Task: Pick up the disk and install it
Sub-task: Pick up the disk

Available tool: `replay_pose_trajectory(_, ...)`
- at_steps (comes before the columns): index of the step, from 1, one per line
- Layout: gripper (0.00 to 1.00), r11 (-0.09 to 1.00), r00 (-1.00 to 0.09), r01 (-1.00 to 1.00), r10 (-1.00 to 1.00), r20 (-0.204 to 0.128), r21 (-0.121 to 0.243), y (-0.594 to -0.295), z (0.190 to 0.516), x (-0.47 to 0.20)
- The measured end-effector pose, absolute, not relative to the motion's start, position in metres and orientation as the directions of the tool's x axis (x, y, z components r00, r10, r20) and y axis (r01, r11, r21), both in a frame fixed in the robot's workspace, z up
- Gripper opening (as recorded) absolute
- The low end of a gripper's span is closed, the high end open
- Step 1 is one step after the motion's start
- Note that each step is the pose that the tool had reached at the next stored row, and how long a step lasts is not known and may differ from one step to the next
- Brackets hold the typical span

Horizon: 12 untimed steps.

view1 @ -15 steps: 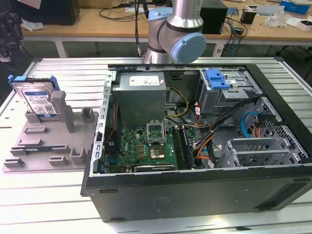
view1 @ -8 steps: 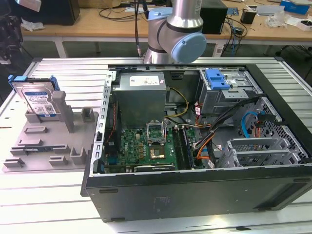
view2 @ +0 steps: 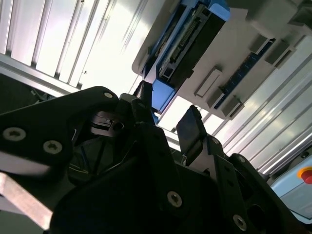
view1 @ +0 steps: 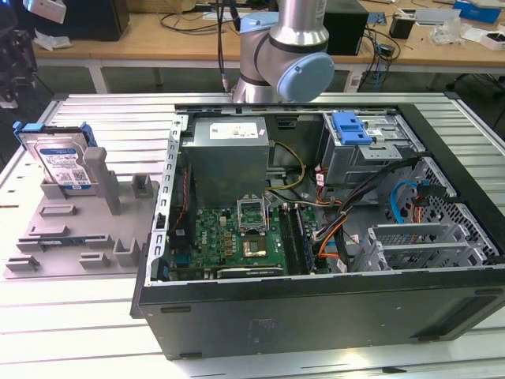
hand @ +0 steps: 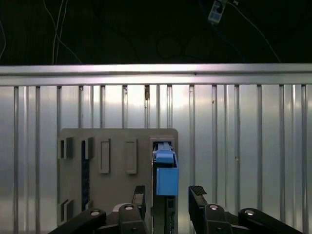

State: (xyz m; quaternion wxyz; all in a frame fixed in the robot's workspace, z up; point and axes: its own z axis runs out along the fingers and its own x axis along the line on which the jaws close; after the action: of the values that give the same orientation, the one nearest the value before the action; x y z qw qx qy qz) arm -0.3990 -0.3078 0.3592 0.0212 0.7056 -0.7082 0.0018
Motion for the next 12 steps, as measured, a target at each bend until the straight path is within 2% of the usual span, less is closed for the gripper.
replay_pose_trajectory(12, 0.48, 0.007, -0.006, -1.000, -0.999, 0.033, 0.022, -0.309, 0.346, -0.401)
